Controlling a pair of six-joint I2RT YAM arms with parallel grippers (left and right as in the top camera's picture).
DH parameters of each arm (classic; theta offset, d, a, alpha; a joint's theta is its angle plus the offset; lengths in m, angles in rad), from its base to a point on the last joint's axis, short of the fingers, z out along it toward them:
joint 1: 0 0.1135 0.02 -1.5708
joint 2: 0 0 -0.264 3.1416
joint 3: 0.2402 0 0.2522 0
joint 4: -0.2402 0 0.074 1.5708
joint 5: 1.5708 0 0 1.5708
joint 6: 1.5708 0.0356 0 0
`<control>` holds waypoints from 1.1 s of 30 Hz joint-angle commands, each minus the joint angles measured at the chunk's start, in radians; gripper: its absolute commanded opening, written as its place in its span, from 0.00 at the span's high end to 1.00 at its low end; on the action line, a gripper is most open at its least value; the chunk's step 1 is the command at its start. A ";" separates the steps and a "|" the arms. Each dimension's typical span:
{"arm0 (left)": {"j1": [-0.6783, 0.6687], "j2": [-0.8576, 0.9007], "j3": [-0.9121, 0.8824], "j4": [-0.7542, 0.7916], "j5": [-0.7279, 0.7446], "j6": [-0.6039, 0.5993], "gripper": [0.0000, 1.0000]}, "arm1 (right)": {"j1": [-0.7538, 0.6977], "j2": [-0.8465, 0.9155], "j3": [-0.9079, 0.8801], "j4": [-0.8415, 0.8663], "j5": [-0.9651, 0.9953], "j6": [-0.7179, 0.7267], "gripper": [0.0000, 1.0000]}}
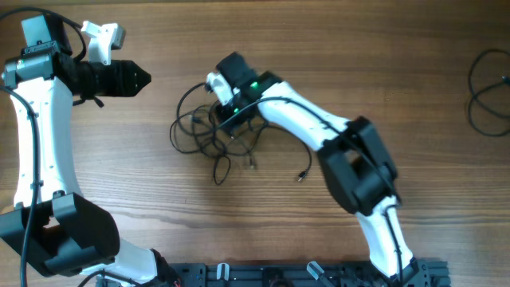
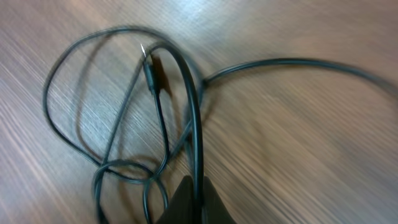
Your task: Untangle cables
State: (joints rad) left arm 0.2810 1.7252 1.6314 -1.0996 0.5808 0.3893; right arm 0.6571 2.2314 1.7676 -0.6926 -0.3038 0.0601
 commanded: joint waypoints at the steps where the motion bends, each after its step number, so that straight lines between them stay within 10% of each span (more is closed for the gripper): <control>1: 0.003 -0.001 0.005 -0.006 0.065 -0.004 0.51 | -0.070 -0.231 0.044 -0.035 0.050 0.034 0.96; 10: -0.040 0.000 0.005 -0.042 0.111 0.000 0.47 | -0.208 -0.491 0.045 -0.073 0.117 0.075 0.96; 33: -0.290 0.267 0.005 0.000 0.441 0.311 0.43 | -0.213 -0.504 0.066 0.009 -0.083 0.175 0.96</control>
State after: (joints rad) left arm 0.0219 1.9800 1.6314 -1.1263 0.9333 0.6151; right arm 0.4431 1.7481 1.8038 -0.7025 -0.2966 0.1902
